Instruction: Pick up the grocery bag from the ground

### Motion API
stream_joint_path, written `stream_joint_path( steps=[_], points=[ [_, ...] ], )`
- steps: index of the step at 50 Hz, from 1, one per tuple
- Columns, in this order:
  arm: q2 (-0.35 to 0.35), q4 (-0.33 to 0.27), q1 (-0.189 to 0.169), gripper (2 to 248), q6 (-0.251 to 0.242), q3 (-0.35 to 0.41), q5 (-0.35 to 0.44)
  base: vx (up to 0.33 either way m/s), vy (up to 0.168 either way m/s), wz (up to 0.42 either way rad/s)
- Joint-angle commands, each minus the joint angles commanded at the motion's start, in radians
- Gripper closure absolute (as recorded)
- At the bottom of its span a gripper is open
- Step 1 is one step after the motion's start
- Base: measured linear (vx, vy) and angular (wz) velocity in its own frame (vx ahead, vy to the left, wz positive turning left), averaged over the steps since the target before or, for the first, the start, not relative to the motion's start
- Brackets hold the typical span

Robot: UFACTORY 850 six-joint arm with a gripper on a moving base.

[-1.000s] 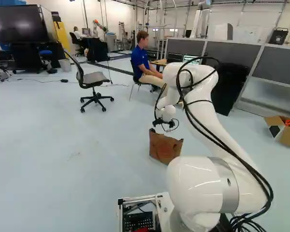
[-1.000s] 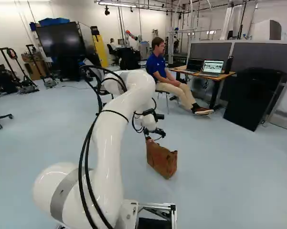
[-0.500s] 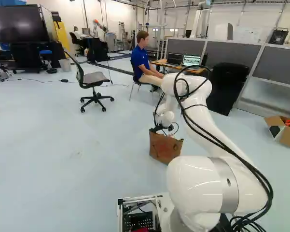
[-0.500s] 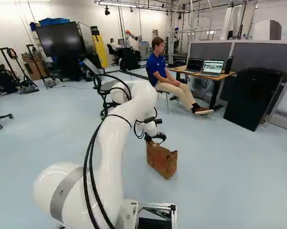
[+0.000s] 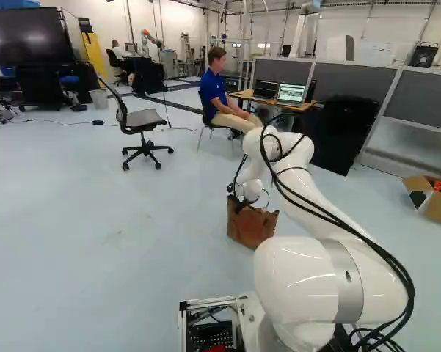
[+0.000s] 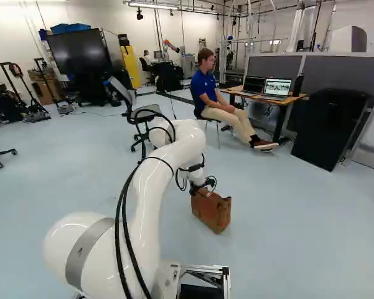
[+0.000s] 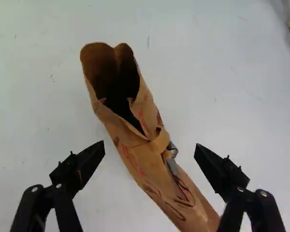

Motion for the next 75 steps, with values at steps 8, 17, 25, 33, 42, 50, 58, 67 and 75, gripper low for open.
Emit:
stream_joint_path(
  steps=[8, 17, 25, 33, 42, 50, 58, 67, 75],
  points=[
    [-0.056, 0.0, 0.0, 3, -0.003, -0.053, 0.0, 0.0, 0.0, 0.0],
    [-0.081, 0.0, 0.0, 65, -0.003, -0.077, 0.0, 0.0, 0.0, 0.0],
    [-0.084, 0.0, 0.0, 103, -0.003, -0.08, 0.0, 0.0, 0.0, 0.0],
    [-0.084, 0.0, 0.0, 181, -0.003, -0.08, 0.0, 0.0, 0.0, 0.0],
    [-0.084, 0.0, 0.0, 217, -0.003, -0.08, 0.0, 0.0, 0.0, 0.0],
    [-0.084, 0.0, 0.0, 228, -0.003, -0.08, 0.0, 0.0, 0.0, 0.0],
    [-0.084, 0.0, 0.0, 228, -0.003, -0.08, 0.0, 0.0, 0.0, 0.0],
    [-0.084, 0.0, 0.0, 228, -0.003, -0.08, 0.0, 0.0, 0.0, 0.0],
    [-0.08, 0.0, 0.0, 228, -0.003, -0.076, 0.0, 0.0, 0.0, 0.0]
  ],
)
